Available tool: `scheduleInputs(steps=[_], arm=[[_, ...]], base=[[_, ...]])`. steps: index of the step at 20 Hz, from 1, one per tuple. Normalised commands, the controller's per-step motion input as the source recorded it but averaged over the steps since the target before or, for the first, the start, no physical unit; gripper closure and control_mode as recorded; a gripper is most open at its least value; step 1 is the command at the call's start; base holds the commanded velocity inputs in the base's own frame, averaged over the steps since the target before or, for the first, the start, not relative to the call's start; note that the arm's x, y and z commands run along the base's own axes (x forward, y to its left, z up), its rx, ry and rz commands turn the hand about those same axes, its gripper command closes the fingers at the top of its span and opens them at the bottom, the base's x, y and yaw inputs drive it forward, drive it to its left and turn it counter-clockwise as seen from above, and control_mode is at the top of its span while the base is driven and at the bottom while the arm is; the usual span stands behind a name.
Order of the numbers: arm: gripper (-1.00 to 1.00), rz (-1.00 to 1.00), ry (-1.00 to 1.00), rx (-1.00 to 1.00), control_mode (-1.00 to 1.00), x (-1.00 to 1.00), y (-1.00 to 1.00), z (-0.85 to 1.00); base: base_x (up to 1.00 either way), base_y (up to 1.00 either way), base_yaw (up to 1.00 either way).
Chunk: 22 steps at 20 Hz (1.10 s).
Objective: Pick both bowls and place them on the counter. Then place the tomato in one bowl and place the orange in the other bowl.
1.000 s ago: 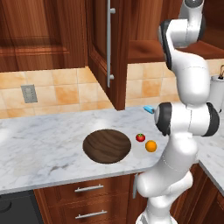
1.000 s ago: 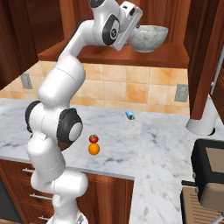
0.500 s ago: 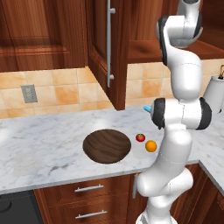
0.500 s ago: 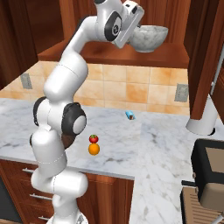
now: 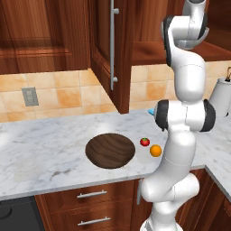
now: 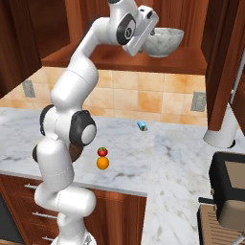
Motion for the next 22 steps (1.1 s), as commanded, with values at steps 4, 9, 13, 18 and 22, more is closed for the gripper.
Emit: scheduleInputs(steps=[4,9,13,18,22], arm=[[1.0,0.03,0.08,0.0,-1.0,0.03,0.0,-0.35],[1.0,0.03,0.03,0.0,-1.0,-0.03,0.0,-0.36],[1.0,0.0,-0.02,0.03,-1.0,-0.27,0.0,-0.25],[1.0,0.0,-0.09,0.02,-1.0,-0.7,-0.09,-0.42],[1.0,0.0,-0.05,0.0,-1.0,-0.84,0.01,-0.08]], base=[[0.0,0.0,0.0],[0.0,0.0,0.0],[0.0,0.0,0.0],[0.0,0.0,0.0],[0.0,0.0,0.0]])
